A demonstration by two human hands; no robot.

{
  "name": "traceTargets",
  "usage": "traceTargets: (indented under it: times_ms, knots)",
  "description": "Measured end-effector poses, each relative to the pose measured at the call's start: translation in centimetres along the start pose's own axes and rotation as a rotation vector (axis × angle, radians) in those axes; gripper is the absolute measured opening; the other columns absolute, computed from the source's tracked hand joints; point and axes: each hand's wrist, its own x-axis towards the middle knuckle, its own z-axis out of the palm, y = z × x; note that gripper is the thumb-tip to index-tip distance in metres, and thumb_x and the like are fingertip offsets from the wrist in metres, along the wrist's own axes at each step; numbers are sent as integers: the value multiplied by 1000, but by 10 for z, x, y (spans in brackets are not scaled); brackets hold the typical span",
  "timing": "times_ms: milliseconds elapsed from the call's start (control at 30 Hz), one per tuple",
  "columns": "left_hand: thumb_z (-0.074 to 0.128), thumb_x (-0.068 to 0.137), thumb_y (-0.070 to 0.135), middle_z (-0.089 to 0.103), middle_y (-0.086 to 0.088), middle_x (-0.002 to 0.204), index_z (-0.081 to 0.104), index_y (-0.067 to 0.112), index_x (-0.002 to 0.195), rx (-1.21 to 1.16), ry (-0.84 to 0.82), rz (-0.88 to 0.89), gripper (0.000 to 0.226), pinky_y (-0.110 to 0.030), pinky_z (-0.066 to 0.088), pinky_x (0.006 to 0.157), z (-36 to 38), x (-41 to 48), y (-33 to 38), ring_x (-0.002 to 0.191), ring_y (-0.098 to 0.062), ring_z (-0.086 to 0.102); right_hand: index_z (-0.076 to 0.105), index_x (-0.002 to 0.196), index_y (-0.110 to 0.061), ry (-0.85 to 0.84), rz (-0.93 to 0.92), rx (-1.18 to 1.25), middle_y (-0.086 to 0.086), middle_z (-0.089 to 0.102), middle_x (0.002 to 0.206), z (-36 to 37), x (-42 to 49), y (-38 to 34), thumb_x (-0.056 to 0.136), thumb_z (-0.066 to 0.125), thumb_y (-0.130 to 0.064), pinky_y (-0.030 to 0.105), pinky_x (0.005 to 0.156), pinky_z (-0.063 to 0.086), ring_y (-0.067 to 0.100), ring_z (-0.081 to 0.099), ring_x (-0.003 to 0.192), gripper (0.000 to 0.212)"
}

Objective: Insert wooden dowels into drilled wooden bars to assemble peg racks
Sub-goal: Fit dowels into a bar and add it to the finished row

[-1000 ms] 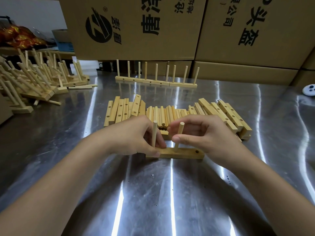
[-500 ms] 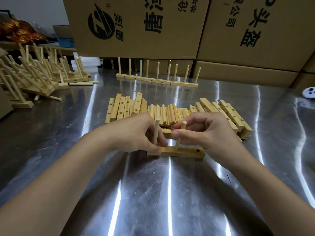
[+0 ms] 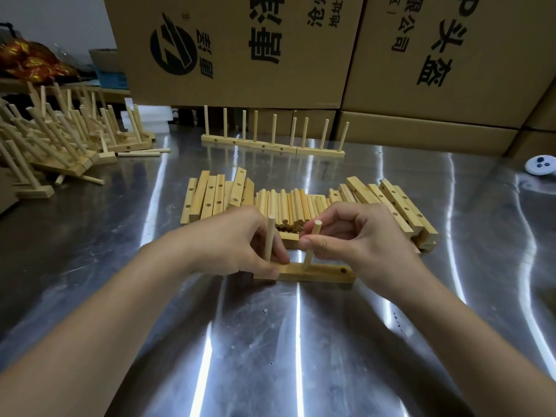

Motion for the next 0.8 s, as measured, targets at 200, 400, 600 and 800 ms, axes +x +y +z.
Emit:
traceTargets:
  times_ms: [200,400,600,800]
  knots:
    - [90,83,29,76,25,91,82,42,93,28,9,-36,18,-23,55,82,-8,-4,-2,90,4,69,80,98,-27,126,-7,-123,-5,80,93,-17,1,2,83,87,-49,30,71,64,15,78,91,28]
    - [92,81,25,76,24,84,83,40,87,44,31,-79,18,-10,49,65,-20,-9,-11,85,4,69,75,106,-31,355,-40,-710,-23,67,95,-43,6,26,98,68,-23,32,86,50,4,62,100,13]
    - [91,82,26,76,22,83,83,41,87,42,26,-79,19,-12,50,66,-19,-9,-11,85,3,70,68,124,-40,118,-36,-927,-21,57,124,-42,4,29,92,71,-38,32,103,36,6,42,124,32]
    - [91,81,28,76,24,85,81,46,87,40,32,-74,21,-10,51,66,-19,-11,-10,86,5,69,75,123,-37,93,-104,-1072,-15,62,124,-40,5,33,93,77,-37,36,101,41,13,47,124,30]
